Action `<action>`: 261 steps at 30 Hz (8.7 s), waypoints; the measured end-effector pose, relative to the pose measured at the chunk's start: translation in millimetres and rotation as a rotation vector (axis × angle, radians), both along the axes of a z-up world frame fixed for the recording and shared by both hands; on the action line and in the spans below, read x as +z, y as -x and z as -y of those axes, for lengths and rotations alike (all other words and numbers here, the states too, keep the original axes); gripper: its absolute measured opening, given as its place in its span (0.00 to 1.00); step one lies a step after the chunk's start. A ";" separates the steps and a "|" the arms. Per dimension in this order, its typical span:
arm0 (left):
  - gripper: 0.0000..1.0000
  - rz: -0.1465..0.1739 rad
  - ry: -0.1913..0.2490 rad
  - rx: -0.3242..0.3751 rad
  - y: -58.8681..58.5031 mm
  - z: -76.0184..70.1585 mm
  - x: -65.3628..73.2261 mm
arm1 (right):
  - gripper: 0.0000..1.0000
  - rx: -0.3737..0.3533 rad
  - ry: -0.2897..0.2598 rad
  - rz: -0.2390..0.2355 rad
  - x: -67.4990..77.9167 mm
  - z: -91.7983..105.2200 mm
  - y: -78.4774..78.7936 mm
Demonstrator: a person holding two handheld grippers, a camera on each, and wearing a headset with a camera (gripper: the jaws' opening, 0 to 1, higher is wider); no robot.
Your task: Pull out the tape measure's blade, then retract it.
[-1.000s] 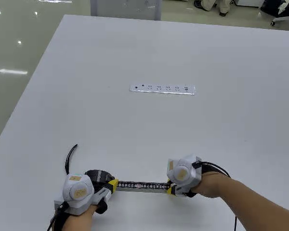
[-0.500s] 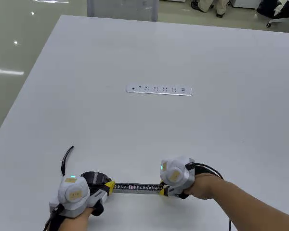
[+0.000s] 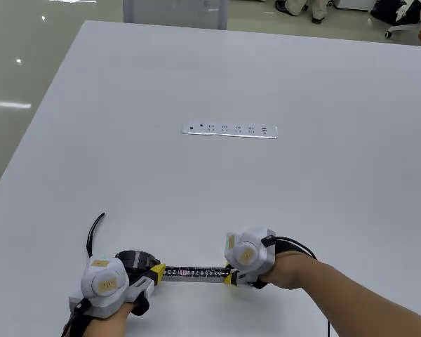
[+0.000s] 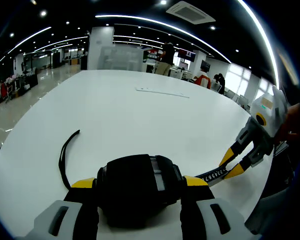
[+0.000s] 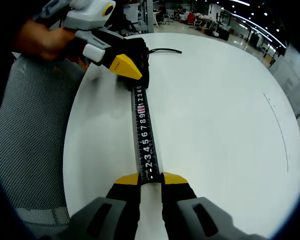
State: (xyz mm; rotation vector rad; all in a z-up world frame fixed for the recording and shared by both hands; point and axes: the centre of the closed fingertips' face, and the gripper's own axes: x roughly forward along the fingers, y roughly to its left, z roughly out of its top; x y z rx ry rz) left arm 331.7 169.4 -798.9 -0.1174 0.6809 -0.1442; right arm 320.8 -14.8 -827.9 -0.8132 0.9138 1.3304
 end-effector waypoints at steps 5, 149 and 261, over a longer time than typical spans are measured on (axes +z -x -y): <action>0.63 -0.001 0.002 0.001 -0.2 0.0 -0.3 | 0.14 0.007 -0.001 0.002 -0.6 -2.7 0.2; 0.62 -0.016 0.027 -0.002 -0.3 -1.6 0.4 | 0.14 -0.007 -0.147 -0.039 1.5 -113.9 5.3; 1.00 0.160 0.023 -0.473 36.8 -40.5 65.6 | 1.00 -0.538 -0.462 0.193 96.4 80.3 15.0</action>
